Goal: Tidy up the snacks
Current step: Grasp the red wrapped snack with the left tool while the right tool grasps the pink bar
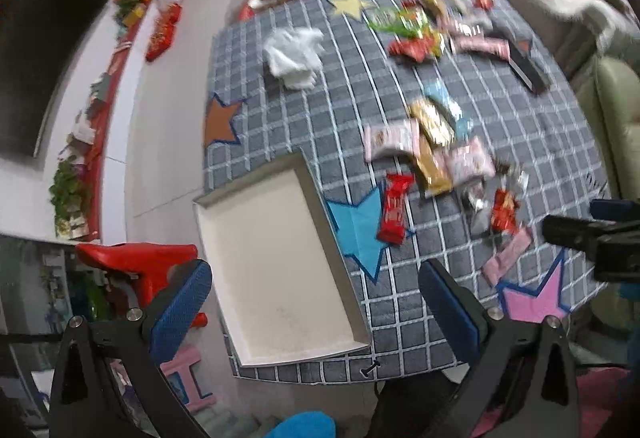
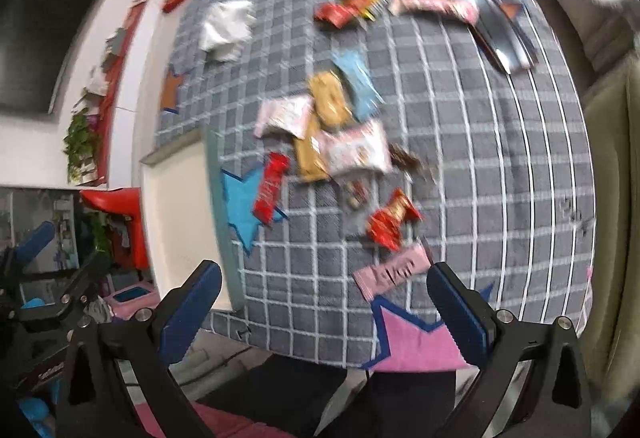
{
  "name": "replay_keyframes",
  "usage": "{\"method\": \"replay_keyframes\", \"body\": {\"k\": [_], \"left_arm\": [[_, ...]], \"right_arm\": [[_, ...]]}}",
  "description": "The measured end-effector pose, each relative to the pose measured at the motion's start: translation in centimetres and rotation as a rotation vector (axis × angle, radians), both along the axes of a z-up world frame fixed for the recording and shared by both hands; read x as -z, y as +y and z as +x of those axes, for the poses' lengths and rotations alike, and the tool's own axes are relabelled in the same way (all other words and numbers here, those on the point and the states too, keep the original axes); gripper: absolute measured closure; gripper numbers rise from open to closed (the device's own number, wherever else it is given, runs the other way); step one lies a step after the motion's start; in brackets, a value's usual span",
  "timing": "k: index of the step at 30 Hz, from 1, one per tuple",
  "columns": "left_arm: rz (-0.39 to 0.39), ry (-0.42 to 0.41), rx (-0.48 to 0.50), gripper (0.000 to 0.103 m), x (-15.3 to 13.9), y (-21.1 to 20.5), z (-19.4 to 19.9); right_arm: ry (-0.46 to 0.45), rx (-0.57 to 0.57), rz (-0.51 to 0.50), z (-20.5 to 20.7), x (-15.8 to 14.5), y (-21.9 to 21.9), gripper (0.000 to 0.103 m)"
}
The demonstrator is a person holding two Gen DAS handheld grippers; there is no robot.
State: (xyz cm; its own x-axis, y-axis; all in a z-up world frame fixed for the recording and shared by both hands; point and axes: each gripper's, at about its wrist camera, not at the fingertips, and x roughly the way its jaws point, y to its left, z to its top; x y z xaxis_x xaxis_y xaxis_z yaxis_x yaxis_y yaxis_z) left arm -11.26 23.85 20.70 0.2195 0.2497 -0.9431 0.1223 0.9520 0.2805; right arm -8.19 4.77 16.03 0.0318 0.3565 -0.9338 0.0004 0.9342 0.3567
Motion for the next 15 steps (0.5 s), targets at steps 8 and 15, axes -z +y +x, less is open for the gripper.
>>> {"method": "replay_keyframes", "body": {"k": [8, 15], "left_arm": [[-0.048, 0.123, 0.04, 0.0, 10.6, -1.3, 3.4], [-0.037, 0.151, 0.033, 0.0, 16.6, -2.5, 7.3]], "right_arm": [[0.268, 0.14, -0.083, -2.9, 8.7, -4.2, 0.0], [0.372, 0.258, -0.133, -3.6, 14.0, -5.5, 0.0]]}}
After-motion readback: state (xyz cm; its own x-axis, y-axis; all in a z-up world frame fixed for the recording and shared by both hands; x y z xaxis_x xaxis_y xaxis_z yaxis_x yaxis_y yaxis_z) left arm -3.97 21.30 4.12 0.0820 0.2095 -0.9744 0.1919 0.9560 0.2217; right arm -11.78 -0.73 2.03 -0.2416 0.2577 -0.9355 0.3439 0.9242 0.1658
